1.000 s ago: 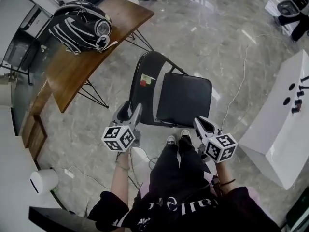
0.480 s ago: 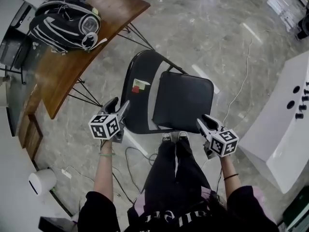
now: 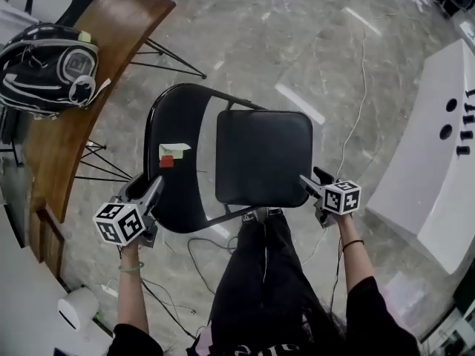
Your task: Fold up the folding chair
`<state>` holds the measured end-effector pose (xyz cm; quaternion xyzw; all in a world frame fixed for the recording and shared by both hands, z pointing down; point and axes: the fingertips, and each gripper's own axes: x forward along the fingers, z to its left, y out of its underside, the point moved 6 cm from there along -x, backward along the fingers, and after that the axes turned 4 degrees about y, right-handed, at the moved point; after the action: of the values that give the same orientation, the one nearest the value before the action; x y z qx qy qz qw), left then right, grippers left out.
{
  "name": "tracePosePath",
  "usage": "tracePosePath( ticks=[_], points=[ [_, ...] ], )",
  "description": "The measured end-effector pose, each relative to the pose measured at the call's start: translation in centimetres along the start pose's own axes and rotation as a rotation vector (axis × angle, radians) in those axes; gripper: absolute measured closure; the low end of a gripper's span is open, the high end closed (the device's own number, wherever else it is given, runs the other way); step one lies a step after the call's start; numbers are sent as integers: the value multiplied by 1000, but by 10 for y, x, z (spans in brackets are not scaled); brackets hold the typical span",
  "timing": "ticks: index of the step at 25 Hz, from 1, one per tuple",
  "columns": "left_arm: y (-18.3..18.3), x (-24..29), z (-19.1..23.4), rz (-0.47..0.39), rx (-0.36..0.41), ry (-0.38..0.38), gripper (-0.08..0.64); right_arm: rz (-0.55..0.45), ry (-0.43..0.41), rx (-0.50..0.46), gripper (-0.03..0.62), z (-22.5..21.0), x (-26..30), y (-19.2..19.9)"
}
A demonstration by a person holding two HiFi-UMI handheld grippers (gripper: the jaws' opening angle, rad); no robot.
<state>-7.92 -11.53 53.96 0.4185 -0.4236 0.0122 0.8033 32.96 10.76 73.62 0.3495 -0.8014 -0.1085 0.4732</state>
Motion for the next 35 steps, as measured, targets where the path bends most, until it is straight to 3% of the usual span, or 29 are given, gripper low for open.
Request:
tracePosePath(
  ticks=[4,10,16,20,23,28,32,35],
  points=[
    [0,4,2,16,31,14,370,48,25,41,304,-52,29,16],
    [-7,9,-3,15,-16,34,388,134,33,112,285,-113,75,55],
    [-2,14,-2,-17,-38,66,397,118,-65,252,284,-132,106,78],
    [2,24,-4,-12,-58,95,408,135,-91,255,284,-143,122,81],
    [1,25,-7,40,-41,142,408,163,-154,289,285,-145,125,84],
    [10,44,-16,268,46,319,408,162,-274,357,285,-150,128,81],
    [14,44,-15,244,-37,346,408,193,-299,384,285,-154,128,80],
    [13,36,-13,241,-7,308,431,170,-277,370,287,-143,124,79]
  ],
)
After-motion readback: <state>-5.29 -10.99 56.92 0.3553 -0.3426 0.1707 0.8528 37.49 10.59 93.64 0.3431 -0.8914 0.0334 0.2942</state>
